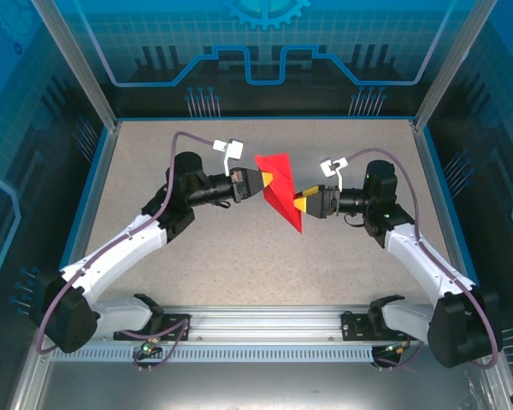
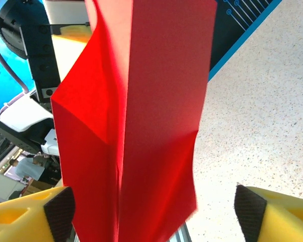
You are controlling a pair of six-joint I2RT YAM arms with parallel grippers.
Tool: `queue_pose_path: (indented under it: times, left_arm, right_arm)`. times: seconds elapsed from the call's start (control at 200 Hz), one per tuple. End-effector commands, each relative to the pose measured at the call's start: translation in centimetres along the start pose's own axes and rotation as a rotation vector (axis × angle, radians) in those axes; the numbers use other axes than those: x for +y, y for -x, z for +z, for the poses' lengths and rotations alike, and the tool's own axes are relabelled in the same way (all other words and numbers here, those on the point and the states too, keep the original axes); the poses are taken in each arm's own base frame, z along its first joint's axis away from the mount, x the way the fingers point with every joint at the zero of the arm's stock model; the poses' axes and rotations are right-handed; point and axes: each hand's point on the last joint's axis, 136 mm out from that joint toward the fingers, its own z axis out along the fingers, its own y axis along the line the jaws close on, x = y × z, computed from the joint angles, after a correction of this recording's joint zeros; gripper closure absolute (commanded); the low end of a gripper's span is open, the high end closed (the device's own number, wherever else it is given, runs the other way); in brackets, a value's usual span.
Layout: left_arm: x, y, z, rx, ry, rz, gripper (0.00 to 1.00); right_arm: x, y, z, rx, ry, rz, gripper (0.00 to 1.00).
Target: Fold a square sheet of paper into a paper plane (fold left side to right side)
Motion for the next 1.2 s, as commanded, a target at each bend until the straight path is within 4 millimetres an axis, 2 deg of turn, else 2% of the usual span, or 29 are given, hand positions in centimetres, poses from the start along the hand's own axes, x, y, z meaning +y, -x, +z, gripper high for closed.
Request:
queue_pose_path:
  times: [0.0, 0.185, 0.365, 0.655, 0.845, 1.055, 1.11, 1.12, 1.15, 1.195]
  left_arm:
    - [-0.8, 0.2, -0.4, -0.003, -0.021, 0.043, 0.98]
    - [-0.9, 0.2, -0.5, -0.003, -0.023, 0.045, 0.98]
    - [-0.9, 0.3, -0.5, -0.007, -0.026, 0.046, 0.97]
    - [-0.6, 0.2, -0.3, -0.004, -0.018, 0.036, 0.96]
    - [0.0, 0.0, -0.1, 0.004, 0.002, 0.030, 0.90]
    - [0.9, -0.2, -0.4, 0.006, 0.057, 0.035, 0.66]
    - [1.2, -0.1, -0.8, 0.000, 0.089, 0.043, 0.54]
    - [1.2, -0.2, -0.9, 0.000, 0.096, 0.044, 0.51]
    - [1.5, -0.1, -1.2, -0.005, 0.121, 0.050, 0.43]
    - [1.8, -0.1, -1.8, -0.015, 0.160, 0.060, 0.36]
  right_arm:
    - [1.2, -0.2, 0.1, 0.017, 0.025, -0.028, 0.08]
    - [1.3, -0.6, 1.7, 0.061, 0.039, -0.014, 0.05]
    - [1.1, -0.3, 1.5, 0.050, 0.026, -0.011, 0.06]
    - [1.5, -0.5, 2.4, 0.080, 0.049, -0.001, 0.43]
    - [1.2, -0.8, 2.2, 0.088, 0.014, -0.007, 0.73]
    - [0.4, -0.9, 1.8, 0.093, -0.066, -0.016, 0.91]
    - [-0.5, -1.5, 1.6, 0.105, -0.119, -0.004, 0.92]
    - [-0.1, -0.9, 1.5, 0.100, -0.126, -0.026, 0.92]
    - [-0.5, -0.9, 1.4, 0.107, -0.173, -0.034, 0.92]
    - [-1.4, -1.1, 1.0, 0.121, -0.248, -0.041, 0.92]
